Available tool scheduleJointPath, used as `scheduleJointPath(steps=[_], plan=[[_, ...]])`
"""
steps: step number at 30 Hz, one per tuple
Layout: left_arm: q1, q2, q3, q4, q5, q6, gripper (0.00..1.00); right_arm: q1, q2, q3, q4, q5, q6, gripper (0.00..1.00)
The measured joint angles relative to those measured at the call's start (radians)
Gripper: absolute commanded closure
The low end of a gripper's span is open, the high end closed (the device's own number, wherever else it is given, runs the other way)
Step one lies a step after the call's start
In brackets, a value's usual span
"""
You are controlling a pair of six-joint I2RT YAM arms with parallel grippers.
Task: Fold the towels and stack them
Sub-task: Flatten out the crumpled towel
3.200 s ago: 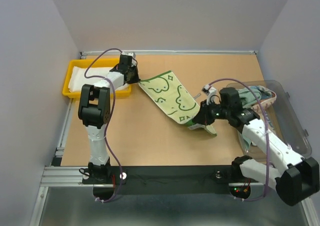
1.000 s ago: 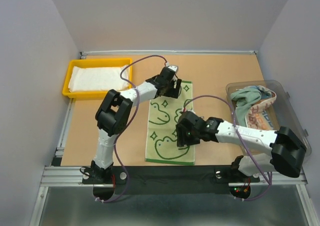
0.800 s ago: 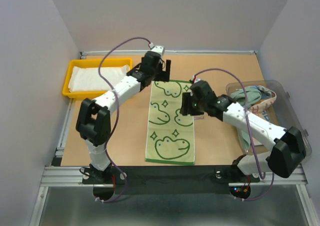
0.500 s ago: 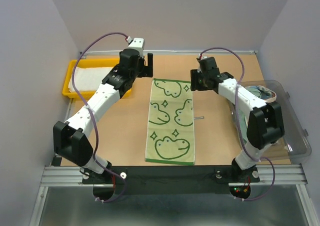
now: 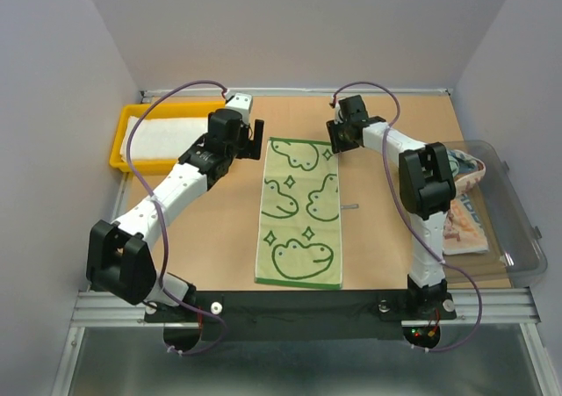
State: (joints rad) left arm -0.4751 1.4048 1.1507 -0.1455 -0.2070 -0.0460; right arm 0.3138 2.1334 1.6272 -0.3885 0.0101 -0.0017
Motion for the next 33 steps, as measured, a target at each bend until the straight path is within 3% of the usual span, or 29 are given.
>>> scheduleJointPath(steps=[6,22,25,27,32,33], plan=[[0.000,0.000,0.000,0.003,-0.005,0.012,0.06,0.000,0.095,0.087,0.008,-0.022,-0.031,0.54],[0.000,0.060,0.000,0.005,0.016,0.014,0.07,-0.012,0.151,0.150,0.060,-0.062,-0.060,0.55],[0.000,0.111,0.025,-0.001,0.023,0.015,0.08,-0.018,0.163,0.161,0.074,-0.103,-0.077,0.63],[0.000,0.162,0.052,-0.012,0.024,0.015,0.10,-0.020,0.167,0.161,0.088,-0.123,-0.087,0.74],[0.000,0.301,0.164,-0.044,0.026,0.012,0.16,-0.025,0.171,0.159,0.105,-0.153,-0.106,0.85],[0.000,0.326,0.184,-0.045,0.026,0.011,0.20,-0.025,0.171,0.158,0.106,-0.157,-0.110,0.94]])
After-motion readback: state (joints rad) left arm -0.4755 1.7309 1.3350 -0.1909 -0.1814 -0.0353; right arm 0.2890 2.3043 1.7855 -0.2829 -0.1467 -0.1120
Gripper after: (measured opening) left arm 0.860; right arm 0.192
